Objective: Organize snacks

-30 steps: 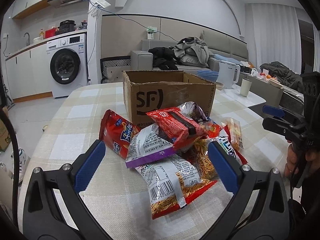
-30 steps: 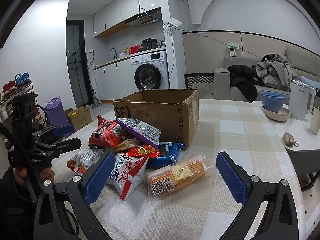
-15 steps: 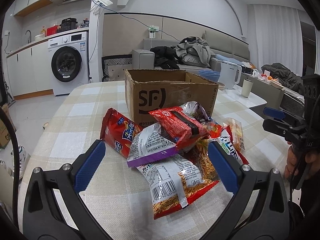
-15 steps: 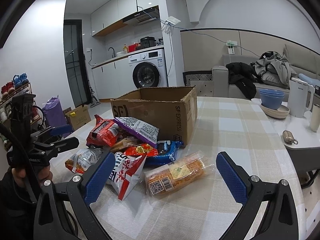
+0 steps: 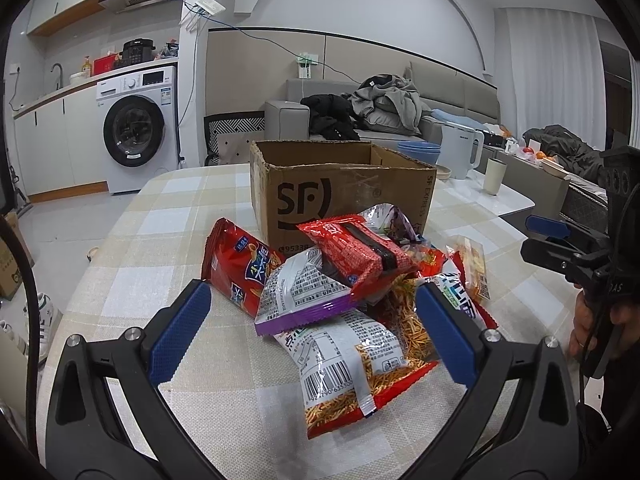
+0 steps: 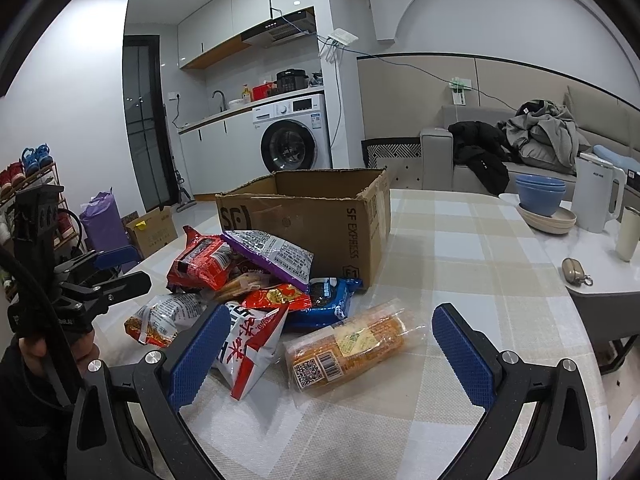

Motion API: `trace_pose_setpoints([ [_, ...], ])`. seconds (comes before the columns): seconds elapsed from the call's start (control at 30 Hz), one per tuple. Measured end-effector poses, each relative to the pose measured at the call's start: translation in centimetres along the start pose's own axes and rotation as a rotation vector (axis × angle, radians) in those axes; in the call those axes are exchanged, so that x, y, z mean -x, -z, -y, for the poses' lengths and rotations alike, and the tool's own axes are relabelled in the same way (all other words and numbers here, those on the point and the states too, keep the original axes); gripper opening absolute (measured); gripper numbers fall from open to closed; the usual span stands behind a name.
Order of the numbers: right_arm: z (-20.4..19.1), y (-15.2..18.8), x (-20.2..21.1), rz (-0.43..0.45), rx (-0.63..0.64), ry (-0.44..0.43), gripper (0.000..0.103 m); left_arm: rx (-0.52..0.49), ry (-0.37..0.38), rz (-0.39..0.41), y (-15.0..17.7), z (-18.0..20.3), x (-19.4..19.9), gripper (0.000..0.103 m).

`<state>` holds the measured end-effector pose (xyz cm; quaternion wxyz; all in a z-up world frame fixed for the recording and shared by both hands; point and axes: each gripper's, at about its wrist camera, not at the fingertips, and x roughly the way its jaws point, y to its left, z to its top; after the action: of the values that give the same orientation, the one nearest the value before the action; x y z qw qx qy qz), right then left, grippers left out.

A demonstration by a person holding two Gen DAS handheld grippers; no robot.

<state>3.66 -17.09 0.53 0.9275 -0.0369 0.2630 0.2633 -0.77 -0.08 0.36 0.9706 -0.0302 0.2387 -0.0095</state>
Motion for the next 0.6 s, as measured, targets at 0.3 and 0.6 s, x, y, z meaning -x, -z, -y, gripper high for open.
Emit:
trace_pose_setpoints([
  [0.3,0.4,-0.1,-1.1,-0.057,-0.024,0.039,0.103,0.029,-0.003,-0.027,0.0,-0.2,-0.5,0.102],
  [0.6,1.6,-0.1,-2.4,-0.114,-0.071,0.077,0.103,0.064,-0.021,-0.108,-0.1,-1.0,-2.4,0.102],
])
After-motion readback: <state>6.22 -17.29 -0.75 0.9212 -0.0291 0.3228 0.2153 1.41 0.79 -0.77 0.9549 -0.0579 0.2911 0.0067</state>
